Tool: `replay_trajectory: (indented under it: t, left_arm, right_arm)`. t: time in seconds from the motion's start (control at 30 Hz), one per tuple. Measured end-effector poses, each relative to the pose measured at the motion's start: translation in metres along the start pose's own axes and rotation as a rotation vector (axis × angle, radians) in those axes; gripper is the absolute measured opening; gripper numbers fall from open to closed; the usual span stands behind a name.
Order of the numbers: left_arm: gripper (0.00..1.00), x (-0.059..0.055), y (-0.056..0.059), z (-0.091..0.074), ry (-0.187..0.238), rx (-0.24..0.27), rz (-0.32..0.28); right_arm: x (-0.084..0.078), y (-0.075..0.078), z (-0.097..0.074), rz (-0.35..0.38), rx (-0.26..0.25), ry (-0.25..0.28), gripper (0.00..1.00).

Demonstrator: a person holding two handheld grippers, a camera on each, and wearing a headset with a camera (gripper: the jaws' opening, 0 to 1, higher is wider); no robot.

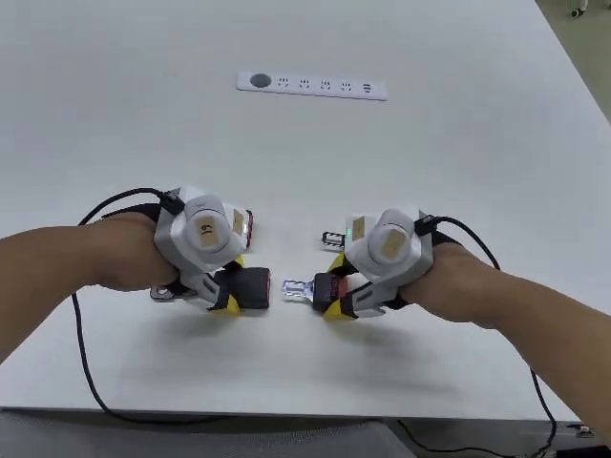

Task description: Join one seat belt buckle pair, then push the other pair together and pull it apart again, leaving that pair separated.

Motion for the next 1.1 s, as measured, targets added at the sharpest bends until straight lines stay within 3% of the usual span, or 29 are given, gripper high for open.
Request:
replay_trajectory:
  t: [0.43, 0.63, 1.1]
  left_arm:
    - [0.34, 0.001, 0.001, -0.001, -0.001, -0.002, -0.001]
    - [0.34, 0.001, 0.001, -0.001, 0.000, -0.001, -0.001]
    - [0.34, 0.002, 0.001, -0.001, 0.017, -0.004, 0.002]
  right_arm:
    - [0.015, 0.001, 0.009, -0.034, 0.017, -0.009, 0.33]
    - [0.019, -0.001, 0.009, -0.052, 0.007, -0.046, 0.33]
    - [0.025, 0.000, 0.013, -0.056, 0.026, 0.007, 0.31]
Point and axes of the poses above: the centre of the closed fingertips' face, and the gripper's own axes: z roughly forward along the fingers, y roughly to its right, x roughly out of its top, the point moved 7 cm from there along -z, roughly backward along the fingers, and after that the axes turned 14 degrees about x, right-handed, at the moved point
